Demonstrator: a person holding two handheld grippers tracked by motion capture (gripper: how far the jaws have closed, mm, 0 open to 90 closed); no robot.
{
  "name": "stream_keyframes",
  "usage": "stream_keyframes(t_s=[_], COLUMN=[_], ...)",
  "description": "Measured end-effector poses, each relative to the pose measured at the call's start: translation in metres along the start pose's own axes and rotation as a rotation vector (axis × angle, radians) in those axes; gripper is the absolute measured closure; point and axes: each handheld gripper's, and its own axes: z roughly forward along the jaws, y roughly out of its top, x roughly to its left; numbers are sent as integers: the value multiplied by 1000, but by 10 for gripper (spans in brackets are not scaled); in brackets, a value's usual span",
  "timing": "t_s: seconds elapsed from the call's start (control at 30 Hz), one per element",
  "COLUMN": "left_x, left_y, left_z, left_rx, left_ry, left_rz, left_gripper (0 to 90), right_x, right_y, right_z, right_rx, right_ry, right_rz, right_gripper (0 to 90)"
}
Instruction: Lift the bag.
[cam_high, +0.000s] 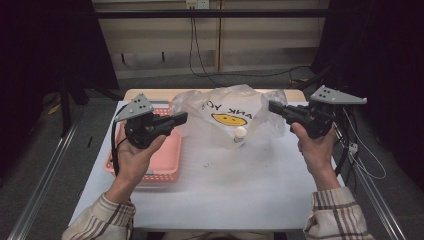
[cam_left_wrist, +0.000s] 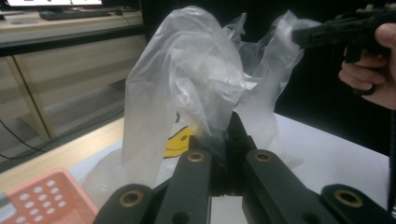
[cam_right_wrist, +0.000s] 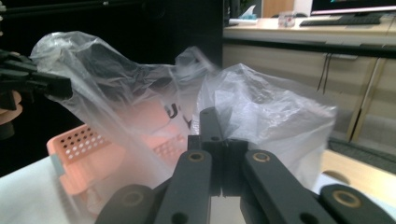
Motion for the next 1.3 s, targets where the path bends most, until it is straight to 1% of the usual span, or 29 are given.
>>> stream_keyframes(t_s=[0.27,0.37,0.5,0.53,0.6,0.7,0.77,0.83,0.9,0.97,1.03,1.1,1.17,1.2,1.23,1.27,1.3], left_x=[14,17,18,17,16,16,17,18,21,24,28,32,34,36,37,38,39], left_y=[33,45,63,67,76,86,91,97,102,109,113,111,106,104,104,104,105], left_z=[-9,-12,-13,-14,-15,-14,-11,-9,-8,-8,-8,-6,-4,-3,-3,-4,-5], left_rx=[-65,-88,-92,-91,-102,-116,-115,-111,-115,-117,-115,-117,-109,-104,-107,-113,-115], left_ry=[53,68,84,86,91,96,98,107,114,123,134,138,136,137,135,136,137], left_rz=[-7,-7,12,20,30,26,20,18,12,13,6,-15,-20,-19,-27,-34,-34], left_gripper=[900,900,900,900,900,900,900,900,900,900,900,900,900,900,900,900,900], right_x=[-9,-12,-15,-16,-21,-27,-31,-34,-36,-39,-43,-46,-49,-50,-51,-52,-52], right_y=[42,59,83,88,97,107,114,121,127,133,138,138,135,133,133,134,136], right_z=[-11,-15,-25,-28,-31,-28,-25,-22,-18,-14,-8,-2,5,8,10,10,11], right_rx=[-59,-83,-133,-146,-155,-148,-147,-145,-144,-143,-132,-122,-109,-99,-97,-107,-114], right_ry=[-50,-63,-78,-79,-96,-114,-114,-127,-134,-152,-162,-166,-165,-168,-170,-166,-163], right_rz=[-26,-24,-40,-33,-36,-31,-31,-30,-28,-35,-34,-28,-18,-22,-17,-8,0], right_gripper=[900,900,900,900,900,900,900,900,900,900,900,900,900,900,900,900,900])
